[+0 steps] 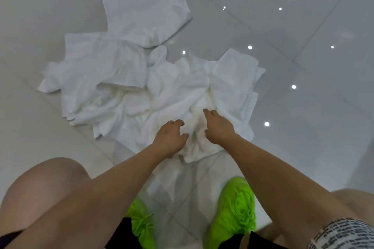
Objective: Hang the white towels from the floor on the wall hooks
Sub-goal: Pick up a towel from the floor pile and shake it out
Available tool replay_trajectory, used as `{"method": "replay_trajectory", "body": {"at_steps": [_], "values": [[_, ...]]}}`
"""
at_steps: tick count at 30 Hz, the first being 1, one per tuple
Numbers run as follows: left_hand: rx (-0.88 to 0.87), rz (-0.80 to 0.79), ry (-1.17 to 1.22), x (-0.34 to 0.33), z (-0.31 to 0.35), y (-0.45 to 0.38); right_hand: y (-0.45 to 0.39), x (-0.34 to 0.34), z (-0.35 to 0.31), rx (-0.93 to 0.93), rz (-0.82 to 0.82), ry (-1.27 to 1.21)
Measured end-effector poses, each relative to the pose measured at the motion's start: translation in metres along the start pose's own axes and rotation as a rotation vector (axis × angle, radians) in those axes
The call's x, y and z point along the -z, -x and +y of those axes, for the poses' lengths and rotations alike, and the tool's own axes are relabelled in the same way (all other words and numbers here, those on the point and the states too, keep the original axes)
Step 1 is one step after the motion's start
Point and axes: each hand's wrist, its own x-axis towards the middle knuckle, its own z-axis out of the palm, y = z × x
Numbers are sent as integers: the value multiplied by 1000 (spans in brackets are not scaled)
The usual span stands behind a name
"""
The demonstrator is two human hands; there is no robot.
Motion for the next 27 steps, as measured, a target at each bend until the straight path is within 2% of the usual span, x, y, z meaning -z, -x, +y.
{"method": "replay_trajectory", "body": {"at_steps": [4,8,17,23,27], "values": [[-4,-16,-21,15,12,16,20,13,-5,-188,3,-77],[-4,-52,-11,61,53,83,87,70,-28,-148,24,-243],[-128,7,-59,235,210,276,287,312,-71,-129,252,-403],[-338,121,-103,353,321,371,396,482,-104,-55,418,-379],[-546,177,-159,414,372,420,469,561,-128,-33,596,-310]]}}
